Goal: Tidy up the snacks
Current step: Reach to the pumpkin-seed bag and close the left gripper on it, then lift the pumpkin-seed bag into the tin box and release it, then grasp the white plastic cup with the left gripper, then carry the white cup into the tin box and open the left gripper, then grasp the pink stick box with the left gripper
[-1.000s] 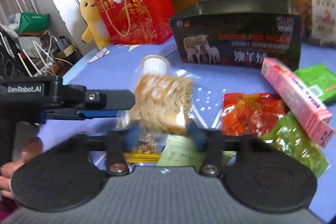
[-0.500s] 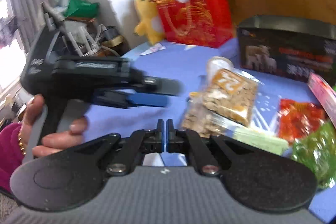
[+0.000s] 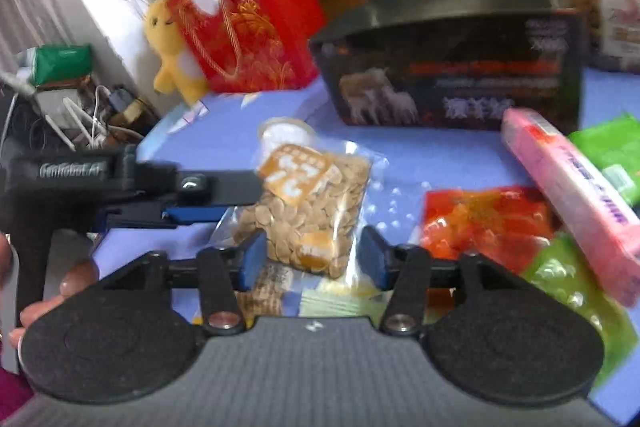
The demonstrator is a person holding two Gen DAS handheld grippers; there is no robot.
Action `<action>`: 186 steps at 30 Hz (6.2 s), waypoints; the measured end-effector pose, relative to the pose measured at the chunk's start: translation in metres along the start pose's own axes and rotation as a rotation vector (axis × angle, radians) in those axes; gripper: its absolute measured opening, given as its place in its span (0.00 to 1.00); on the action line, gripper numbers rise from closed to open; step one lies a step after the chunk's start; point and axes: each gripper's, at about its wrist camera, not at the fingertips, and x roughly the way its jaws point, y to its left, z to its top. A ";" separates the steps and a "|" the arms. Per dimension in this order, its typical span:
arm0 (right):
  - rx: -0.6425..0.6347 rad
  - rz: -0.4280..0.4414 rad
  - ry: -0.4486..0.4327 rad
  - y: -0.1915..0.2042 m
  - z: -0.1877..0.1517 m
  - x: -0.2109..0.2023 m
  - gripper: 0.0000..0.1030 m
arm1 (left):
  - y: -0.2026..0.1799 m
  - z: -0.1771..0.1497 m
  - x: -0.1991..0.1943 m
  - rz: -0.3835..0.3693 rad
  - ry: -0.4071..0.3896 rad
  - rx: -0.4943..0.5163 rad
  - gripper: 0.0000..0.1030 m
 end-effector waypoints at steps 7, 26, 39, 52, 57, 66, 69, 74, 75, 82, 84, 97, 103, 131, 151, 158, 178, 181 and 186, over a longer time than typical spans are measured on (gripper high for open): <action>-0.073 0.020 -0.030 0.008 -0.008 -0.002 0.82 | -0.010 0.006 -0.001 -0.027 -0.036 0.072 0.10; -0.252 -0.250 -0.390 0.008 0.031 -0.052 0.33 | -0.059 0.079 0.000 -0.239 -0.171 0.145 0.09; -0.134 -0.502 -0.450 -0.044 0.043 -0.045 0.46 | -0.048 0.103 0.064 -0.130 -0.106 0.121 0.31; -0.035 -0.031 -0.020 0.001 0.041 0.031 0.45 | 0.055 0.020 -0.028 0.016 -0.257 -0.092 0.32; -0.074 -0.086 0.076 0.014 0.053 0.067 0.45 | 0.079 0.017 -0.020 -0.049 -0.272 -0.154 0.32; -0.088 -0.118 0.049 0.027 0.058 0.080 0.37 | 0.078 0.015 -0.022 -0.077 -0.270 -0.145 0.32; -0.130 -0.113 -0.028 0.034 0.043 0.040 0.37 | 0.079 0.015 -0.024 -0.104 -0.268 -0.158 0.32; -0.212 -0.206 -0.147 0.045 0.003 -0.021 0.37 | 0.064 0.011 -0.017 -0.168 -0.219 -0.079 0.32; -0.220 -0.214 -0.158 0.047 -0.006 -0.028 0.37 | 0.059 0.009 -0.015 -0.186 -0.206 -0.051 0.32; -0.270 -0.205 -0.203 0.045 -0.050 -0.058 0.37 | 0.012 -0.025 -0.020 -0.333 -0.098 0.069 0.39; -0.290 -0.219 -0.200 0.049 -0.051 -0.059 0.38 | 0.003 -0.039 -0.023 -0.346 -0.068 0.067 0.40; -0.298 -0.226 -0.180 0.050 -0.069 -0.068 0.40 | -0.011 -0.077 -0.037 -0.298 -0.030 0.051 0.40; -0.289 -0.222 -0.190 0.048 -0.074 -0.076 0.42 | -0.019 -0.080 -0.029 -0.275 0.002 0.081 0.40; -0.213 -0.309 -0.411 -0.022 0.051 -0.061 0.39 | -0.084 0.066 0.035 -0.264 -0.103 0.169 0.30; -0.116 -0.427 -0.482 -0.067 0.060 -0.074 0.45 | -0.083 0.086 0.076 -0.295 -0.111 0.120 0.29; 0.044 -0.335 -0.303 -0.078 -0.014 -0.096 0.45 | -0.059 0.029 0.044 -0.303 -0.053 0.102 0.31; 0.139 -0.513 -0.359 -0.092 -0.100 -0.214 0.31 | -0.117 -0.028 0.076 -0.253 0.120 0.197 0.37; 0.105 -0.514 -0.343 -0.079 -0.109 -0.207 0.31 | -0.132 -0.034 0.089 -0.232 0.142 0.227 0.38; 0.090 -0.506 -0.315 -0.064 -0.113 -0.192 0.32 | -0.149 -0.038 0.112 -0.162 0.148 0.305 0.41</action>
